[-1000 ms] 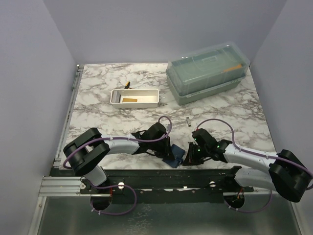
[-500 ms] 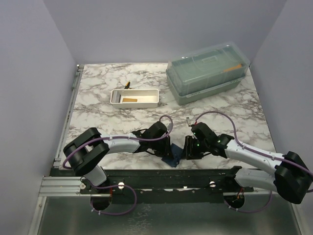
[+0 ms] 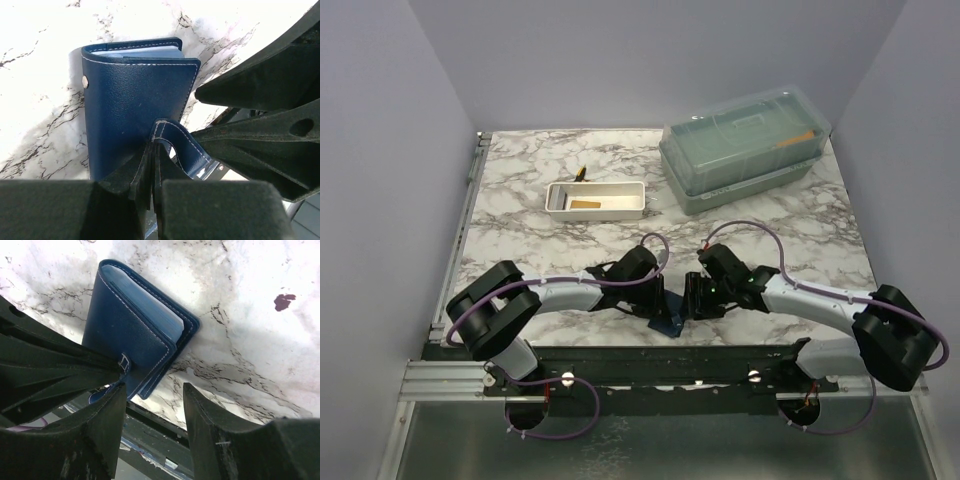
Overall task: Put the credit cards into the card holder
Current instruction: Close the card holder at the center of the board.
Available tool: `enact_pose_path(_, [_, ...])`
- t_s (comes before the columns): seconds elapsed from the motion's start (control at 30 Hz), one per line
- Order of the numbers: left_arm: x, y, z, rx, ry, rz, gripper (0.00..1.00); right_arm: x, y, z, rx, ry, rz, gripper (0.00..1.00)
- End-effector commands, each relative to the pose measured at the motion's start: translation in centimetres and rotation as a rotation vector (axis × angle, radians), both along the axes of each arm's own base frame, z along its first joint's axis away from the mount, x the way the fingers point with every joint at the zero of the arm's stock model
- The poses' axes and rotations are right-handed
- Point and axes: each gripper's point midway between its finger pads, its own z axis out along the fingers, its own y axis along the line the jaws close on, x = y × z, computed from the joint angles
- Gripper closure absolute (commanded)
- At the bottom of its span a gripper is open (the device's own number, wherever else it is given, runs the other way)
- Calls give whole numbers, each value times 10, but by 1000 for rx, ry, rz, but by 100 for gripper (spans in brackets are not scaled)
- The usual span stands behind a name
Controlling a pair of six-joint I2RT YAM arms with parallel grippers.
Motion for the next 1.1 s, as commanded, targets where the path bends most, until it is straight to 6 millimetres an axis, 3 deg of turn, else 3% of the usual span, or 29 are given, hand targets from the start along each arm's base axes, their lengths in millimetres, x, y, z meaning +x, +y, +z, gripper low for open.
enact_pose_path(0.0, [-3,44,-38,197,4,35,91,8,-9,10,-47,-40,-57,47])
enact_pose_path(0.1, [-2,47,-37,200,-3,40,91,9,-32,12,-144,-64,-104,46])
enact_pose_path(0.2, [-1,49,-37,203,-3,41,91,11,-35,23,-160,-80,-104,47])
enact_pose_path(0.3, [-1,48,-36,198,1,43,91,17,-8,40,-27,-104,-60,46])
enact_pose_path(0.4, [-1,47,-35,196,1,46,91,20,20,44,93,-93,-11,45])
enact_pose_path(0.57, [-2,47,-34,189,4,49,92,22,26,16,54,-35,1,47])
enact_pose_path(0.83, [2,49,-33,191,-9,49,92,-18,9,-18,11,72,76,56])
enact_pose_path(1.07, [2,46,-28,175,3,36,90,-15,-9,-47,-103,85,27,80])
